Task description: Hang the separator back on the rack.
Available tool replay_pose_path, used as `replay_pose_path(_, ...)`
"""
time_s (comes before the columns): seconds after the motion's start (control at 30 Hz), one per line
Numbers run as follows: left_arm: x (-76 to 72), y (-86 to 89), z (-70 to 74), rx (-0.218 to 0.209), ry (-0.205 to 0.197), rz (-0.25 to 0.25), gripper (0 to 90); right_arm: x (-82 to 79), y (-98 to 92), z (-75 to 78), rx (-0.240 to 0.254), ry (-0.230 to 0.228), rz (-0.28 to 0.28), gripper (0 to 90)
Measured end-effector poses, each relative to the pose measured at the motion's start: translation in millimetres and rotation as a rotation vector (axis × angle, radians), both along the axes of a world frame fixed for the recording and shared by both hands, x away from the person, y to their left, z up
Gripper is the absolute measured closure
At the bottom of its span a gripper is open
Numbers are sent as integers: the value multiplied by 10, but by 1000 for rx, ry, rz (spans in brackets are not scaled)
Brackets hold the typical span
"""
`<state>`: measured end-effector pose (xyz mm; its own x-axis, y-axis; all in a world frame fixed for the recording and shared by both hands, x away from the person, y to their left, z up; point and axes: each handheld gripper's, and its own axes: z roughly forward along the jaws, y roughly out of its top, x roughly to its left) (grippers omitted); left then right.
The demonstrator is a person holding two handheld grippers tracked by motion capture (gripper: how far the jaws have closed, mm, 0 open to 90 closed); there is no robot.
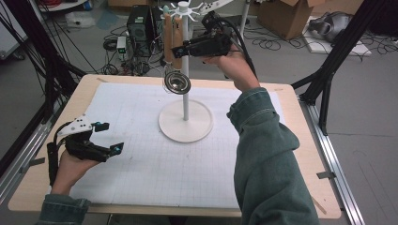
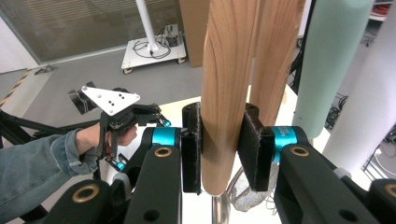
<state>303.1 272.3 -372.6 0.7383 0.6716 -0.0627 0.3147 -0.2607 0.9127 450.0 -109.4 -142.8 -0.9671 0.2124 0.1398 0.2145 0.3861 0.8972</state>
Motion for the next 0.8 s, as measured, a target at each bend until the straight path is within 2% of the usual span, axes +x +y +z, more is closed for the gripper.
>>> replay_pose_path(0.1, 4, 2, 5, 10, -6, -5, 17, 7, -6, -18, -3, -2, -8, 720)
replay_pose_path(0.4, -3, 3, 5, 5, 0, -7, 17, 28, -55, -80, 28, 4, -44, 715)
replay_pose_path(0.6, 2, 5, -1, 8, 2, 0, 17, 17, -100, -122, 57, -6, -65, 711)
replay_pose_path(0.8, 2, -9, 2, 11, 3, -4, 17, -15, -152, -141, 61, -18, -88, 683)
